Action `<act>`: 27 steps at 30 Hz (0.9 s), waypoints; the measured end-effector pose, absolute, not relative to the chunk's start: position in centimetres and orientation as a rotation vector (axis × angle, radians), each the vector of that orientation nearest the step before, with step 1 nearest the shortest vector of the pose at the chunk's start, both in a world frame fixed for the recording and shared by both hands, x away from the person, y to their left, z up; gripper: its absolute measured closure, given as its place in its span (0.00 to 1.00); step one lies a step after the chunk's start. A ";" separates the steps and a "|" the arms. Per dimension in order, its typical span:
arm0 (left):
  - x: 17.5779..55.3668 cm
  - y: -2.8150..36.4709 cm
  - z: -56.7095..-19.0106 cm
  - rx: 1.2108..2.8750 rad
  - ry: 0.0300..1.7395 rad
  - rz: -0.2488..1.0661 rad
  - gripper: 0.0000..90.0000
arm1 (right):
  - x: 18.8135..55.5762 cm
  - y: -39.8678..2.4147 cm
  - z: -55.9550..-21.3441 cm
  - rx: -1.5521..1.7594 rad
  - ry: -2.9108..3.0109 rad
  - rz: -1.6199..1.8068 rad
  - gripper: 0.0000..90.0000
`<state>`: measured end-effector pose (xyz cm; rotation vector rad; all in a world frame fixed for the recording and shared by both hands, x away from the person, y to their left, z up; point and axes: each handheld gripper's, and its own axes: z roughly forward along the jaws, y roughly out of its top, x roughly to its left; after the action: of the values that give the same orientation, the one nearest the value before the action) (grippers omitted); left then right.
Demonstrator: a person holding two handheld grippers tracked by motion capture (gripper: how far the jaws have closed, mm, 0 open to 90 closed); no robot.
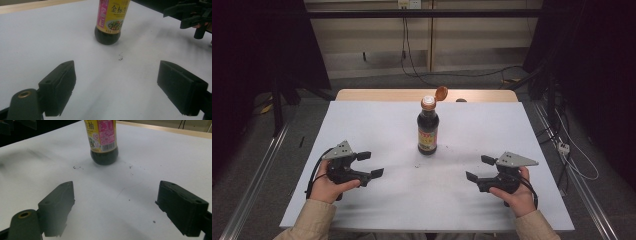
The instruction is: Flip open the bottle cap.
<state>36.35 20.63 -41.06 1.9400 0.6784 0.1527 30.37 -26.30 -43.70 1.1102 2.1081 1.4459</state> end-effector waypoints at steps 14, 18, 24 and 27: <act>35.5 22.5 -42.0 1.944 0.714 0.164 0.16 | 29.5 -27.3 -44.0 1.128 2.086 1.417 0.16; 35.1 22.8 -42.1 1.937 0.719 0.170 0.16 | 29.3 -27.6 -44.1 1.127 2.092 1.403 0.16; 34.7 23.2 -42.5 1.934 0.729 0.168 0.16 | 28.9 -27.8 -44.1 1.117 2.094 1.371 0.16; 34.6 23.5 -42.5 1.929 0.733 0.174 0.16 | 28.6 -28.0 -44.3 1.125 2.090 1.378 0.16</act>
<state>34.57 23.50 -42.51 1.9289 0.7331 0.1745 28.65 -28.00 -44.25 1.1254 2.0898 1.3785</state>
